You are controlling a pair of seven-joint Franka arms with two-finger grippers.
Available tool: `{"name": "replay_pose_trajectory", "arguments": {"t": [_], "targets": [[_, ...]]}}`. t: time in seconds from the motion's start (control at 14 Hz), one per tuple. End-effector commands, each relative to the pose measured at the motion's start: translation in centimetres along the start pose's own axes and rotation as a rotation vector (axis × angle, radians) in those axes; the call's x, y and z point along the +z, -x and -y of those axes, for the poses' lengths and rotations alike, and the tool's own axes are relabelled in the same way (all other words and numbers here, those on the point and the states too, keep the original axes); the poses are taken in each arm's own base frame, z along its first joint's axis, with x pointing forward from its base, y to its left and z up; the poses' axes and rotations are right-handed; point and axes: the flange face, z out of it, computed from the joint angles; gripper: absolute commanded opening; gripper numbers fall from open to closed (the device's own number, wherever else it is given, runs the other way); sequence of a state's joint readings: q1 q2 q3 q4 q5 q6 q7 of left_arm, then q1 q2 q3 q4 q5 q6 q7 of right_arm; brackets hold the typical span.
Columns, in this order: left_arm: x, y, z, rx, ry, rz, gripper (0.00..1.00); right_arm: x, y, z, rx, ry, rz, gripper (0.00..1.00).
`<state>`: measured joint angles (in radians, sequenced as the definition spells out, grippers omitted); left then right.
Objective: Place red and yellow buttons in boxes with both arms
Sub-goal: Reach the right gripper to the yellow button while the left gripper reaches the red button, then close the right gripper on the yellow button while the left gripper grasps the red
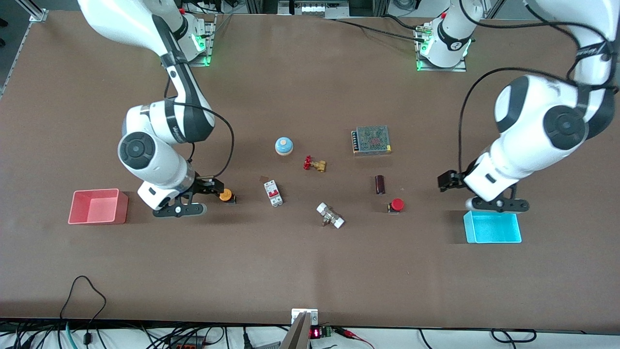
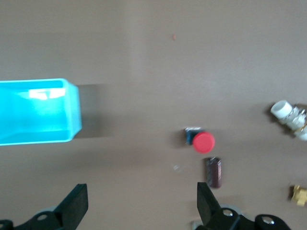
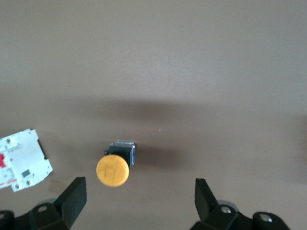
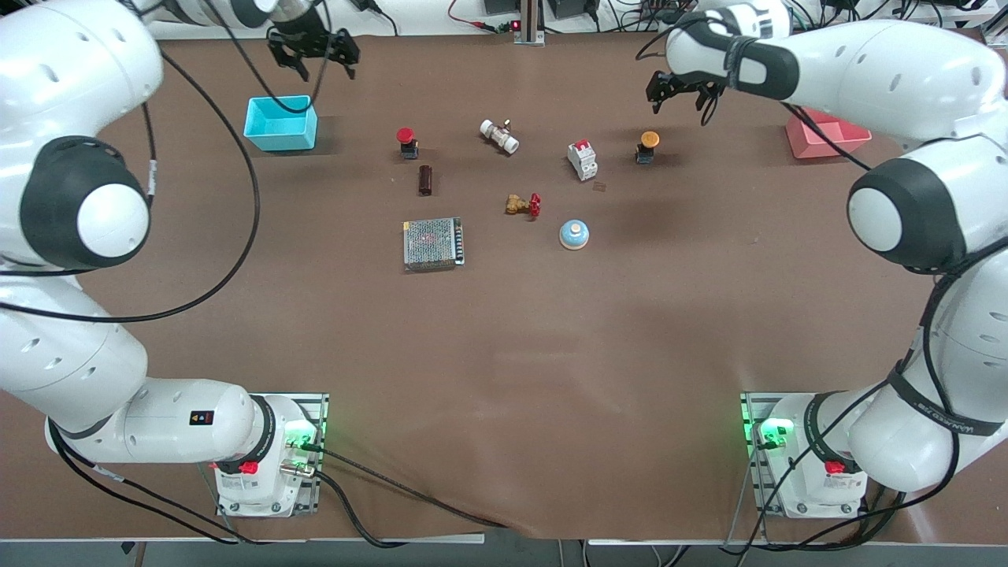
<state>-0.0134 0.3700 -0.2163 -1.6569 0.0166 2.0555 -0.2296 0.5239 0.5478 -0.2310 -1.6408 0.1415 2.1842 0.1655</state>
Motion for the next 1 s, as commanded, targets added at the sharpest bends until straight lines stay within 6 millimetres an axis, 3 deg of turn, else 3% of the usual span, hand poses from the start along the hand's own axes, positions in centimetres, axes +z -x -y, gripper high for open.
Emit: {"name": "replay_pose_trajectory", "arguments": {"t": [0.0,0.43,0.71,0.93], "targets": [[3.7,-1.2,-3.1,-0.047,0.032,-0.009,1.00,1.1,-0.4,2.1,0.035,-0.004,-0.019,1.00],[12.5,-0.9,-7.2,-0.097,0.042,0.003,1.00,4.4,0.3,3.8,0.035,0.016,0.009,1.00],[16.3,-0.5,-8.1,-0.123,-0.005,-0.008,1.00,6.2,0.6,4.5,0.050,-0.003,0.024,1.00],[17.6,-0.2,-8.4,-0.124,-0.016,0.007,1.00,7.6,0.9,4.8,0.039,0.010,0.037,1.00]]}}
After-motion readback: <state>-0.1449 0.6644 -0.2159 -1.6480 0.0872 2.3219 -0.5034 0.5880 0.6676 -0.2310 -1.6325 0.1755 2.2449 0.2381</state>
